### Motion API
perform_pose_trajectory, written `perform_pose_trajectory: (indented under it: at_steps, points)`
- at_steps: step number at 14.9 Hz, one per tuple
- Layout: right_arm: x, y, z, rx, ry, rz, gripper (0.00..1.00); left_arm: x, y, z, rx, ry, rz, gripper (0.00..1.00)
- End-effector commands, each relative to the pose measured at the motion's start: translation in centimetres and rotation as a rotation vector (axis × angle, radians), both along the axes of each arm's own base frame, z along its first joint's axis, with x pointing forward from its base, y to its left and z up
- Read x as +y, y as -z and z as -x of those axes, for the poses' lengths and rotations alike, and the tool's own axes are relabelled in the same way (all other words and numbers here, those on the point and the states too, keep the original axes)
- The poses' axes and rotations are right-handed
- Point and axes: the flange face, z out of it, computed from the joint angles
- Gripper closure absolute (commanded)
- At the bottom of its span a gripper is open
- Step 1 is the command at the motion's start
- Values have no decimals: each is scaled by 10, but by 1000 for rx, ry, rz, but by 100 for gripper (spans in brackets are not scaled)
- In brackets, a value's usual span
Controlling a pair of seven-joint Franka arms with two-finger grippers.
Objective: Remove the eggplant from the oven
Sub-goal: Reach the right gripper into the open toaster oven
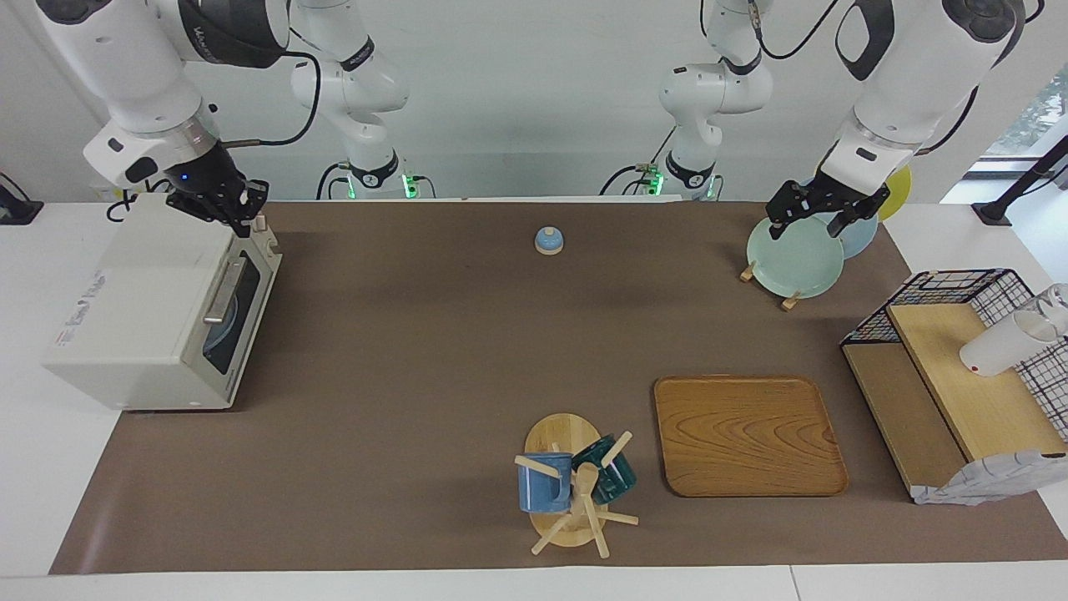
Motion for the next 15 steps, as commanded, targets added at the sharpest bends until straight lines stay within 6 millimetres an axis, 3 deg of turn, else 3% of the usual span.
perform_pose_trajectory:
  at_steps: [1, 3, 5, 9, 12, 15]
  points:
    - [-11, 33, 3, -38, 26, 31, 100, 3, -2, 6, 3, 5, -5, 0]
    - [-24, 60, -7, -36, 22, 75, 100, 3, -2, 6, 3, 5, -5, 0]
    - [-31, 81, -5, -18, 30, 78, 100, 3, -2, 6, 3, 5, -5, 0]
    - [-42, 95, -3, 2, -91, 139, 100, 3, -3, 7, 1, 5, -5, 0]
    - [-65, 118, 9, 16, -70, 133, 100, 3, -2, 6, 3, 5, -5, 0]
    - [-67, 125, 13, 30, -72, 130, 100, 3, -2, 6, 3, 5, -5, 0]
